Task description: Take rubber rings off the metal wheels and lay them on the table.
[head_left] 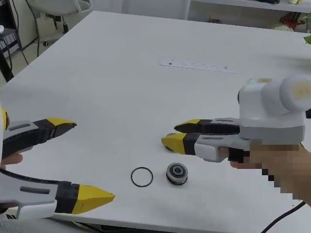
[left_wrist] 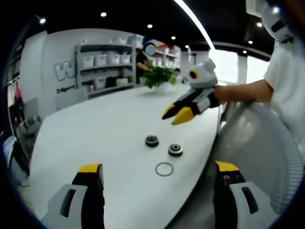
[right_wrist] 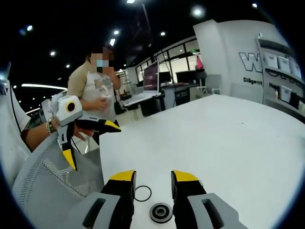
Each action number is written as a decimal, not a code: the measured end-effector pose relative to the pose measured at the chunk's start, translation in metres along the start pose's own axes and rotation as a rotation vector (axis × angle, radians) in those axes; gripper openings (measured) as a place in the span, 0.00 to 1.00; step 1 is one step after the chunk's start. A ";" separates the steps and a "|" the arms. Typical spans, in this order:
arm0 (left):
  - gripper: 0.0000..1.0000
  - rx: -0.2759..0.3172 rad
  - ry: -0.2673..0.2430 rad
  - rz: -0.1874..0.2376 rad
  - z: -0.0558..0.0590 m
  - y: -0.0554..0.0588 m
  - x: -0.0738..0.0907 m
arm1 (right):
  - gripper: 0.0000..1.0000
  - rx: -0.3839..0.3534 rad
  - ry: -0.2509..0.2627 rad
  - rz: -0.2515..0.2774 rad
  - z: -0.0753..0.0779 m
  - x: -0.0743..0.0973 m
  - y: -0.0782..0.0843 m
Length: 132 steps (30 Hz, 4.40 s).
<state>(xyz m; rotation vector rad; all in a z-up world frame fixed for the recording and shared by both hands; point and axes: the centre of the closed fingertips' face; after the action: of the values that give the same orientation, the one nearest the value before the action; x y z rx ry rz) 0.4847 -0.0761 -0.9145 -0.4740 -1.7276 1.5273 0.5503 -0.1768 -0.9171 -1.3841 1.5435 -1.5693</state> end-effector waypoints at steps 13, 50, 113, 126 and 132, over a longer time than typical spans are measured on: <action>0.97 -0.118 0.083 0.084 0.001 -0.064 -0.019 | 0.28 -0.041 0.083 -0.002 0.026 0.036 0.005; 0.54 -0.228 0.272 0.016 0.030 -0.013 -0.136 | 0.26 -0.072 0.008 -0.331 0.018 0.018 0.106; 0.14 -0.098 0.304 -0.149 0.048 0.047 -0.157 | 0.01 0.080 0.006 -0.374 0.018 0.011 0.117; 0.14 -0.103 0.306 -0.145 0.047 0.047 -0.157 | 0.00 -0.442 0.107 -0.313 0.027 0.015 0.114; 0.14 -0.101 0.307 -0.139 0.047 0.046 -0.157 | 0.00 -0.636 0.116 -0.246 0.029 0.016 0.110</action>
<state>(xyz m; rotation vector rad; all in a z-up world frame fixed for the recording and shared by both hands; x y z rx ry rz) 0.5404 -0.2092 -1.0045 -0.5935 -1.5672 1.2043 0.5414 -0.2247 -1.0209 -1.9047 2.1282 -1.3608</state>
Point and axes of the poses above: the centre of the closed fingertips' face, and the gripper's own axes: x roughly backward along the fingers, z roughly to its right, y roughly out of its underside, and after that the axes turned 7 degrees about z, right-handed
